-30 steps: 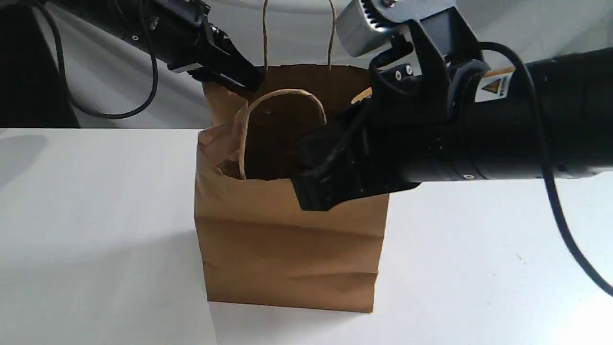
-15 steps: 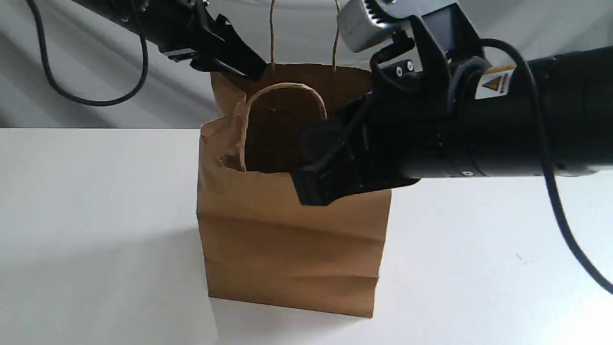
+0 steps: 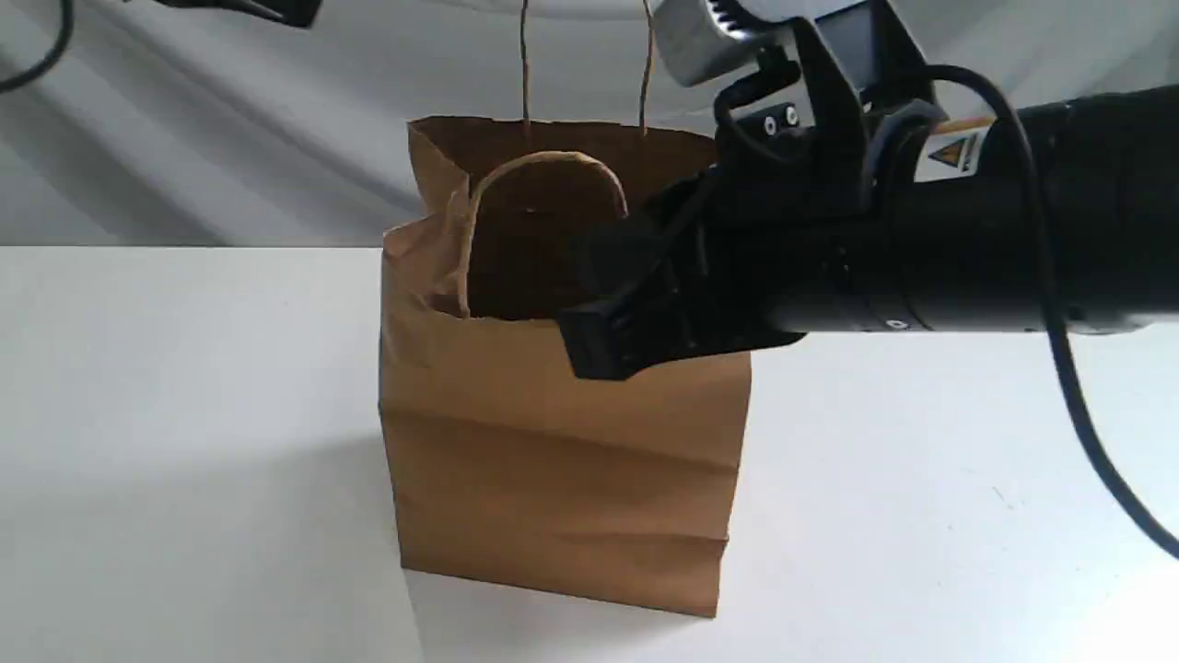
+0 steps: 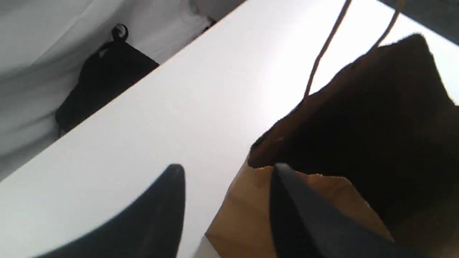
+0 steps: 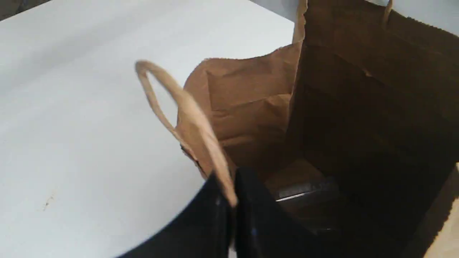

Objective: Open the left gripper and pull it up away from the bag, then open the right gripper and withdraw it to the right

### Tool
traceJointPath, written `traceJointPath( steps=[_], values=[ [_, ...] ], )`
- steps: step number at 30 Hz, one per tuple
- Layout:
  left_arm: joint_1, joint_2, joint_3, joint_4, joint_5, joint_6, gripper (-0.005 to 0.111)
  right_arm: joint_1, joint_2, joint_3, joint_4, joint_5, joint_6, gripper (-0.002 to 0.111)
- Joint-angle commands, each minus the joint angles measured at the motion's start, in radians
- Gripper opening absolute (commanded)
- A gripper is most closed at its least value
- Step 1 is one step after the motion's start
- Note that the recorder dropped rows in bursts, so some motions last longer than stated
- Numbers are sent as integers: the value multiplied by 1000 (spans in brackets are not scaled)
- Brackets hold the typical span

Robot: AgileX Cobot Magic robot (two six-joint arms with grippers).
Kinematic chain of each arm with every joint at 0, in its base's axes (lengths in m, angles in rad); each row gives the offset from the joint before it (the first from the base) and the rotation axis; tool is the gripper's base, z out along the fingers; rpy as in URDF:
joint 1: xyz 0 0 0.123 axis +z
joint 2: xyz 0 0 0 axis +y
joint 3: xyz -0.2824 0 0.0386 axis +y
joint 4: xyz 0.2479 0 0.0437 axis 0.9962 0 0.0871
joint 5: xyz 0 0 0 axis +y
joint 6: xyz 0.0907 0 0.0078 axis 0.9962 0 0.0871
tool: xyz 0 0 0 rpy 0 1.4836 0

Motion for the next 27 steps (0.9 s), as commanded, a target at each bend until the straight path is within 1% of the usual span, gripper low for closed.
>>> traceJointPath(
  steps=[1, 3, 5, 6, 8, 9, 18, 21, 24, 25, 27],
  values=[
    [42, -39, 21, -61, 4, -18, 30, 5, -5, 1, 7, -15, 1, 20],
    [53, -52, 31, -62, 4, -10, 30, 5, -5, 1, 7, -11, 1, 34],
    [59, -58, 33, -60, 4, -8, 30, 5, -5, 1, 7, -8, 1, 51],
    [62, -61, 33, -60, 4, -8, 30, 5, -5, 1, 7, -8, 1, 58],
    [65, -62, 33, -62, 4, -8, 30, 5, -5, 1, 7, -8, 1, 63],
    [65, -61, 33, -64, 4, -8, 30, 5, -5, 1, 7, -8, 1, 64],
    [65, -63, 33, -61, 4, -11, 30, 3, -93, 1, -28, -8, 3, 63],
    [65, -73, 40, -61, 4, -11, 30, 3, -140, 1, -34, 18, 10, 60],
    [65, -98, 70, -61, 4, -5, 30, 3, -189, 1, -100, 78, 29, 50],
    [65, -115, 92, -61, 4, 2, 30, 3, -204, 1, -144, 105, 61, 43],
    [65, -148, 135, -61, 4, 25, 30, 3, -233, 1, -247, 165, 149, 25]
  ],
)
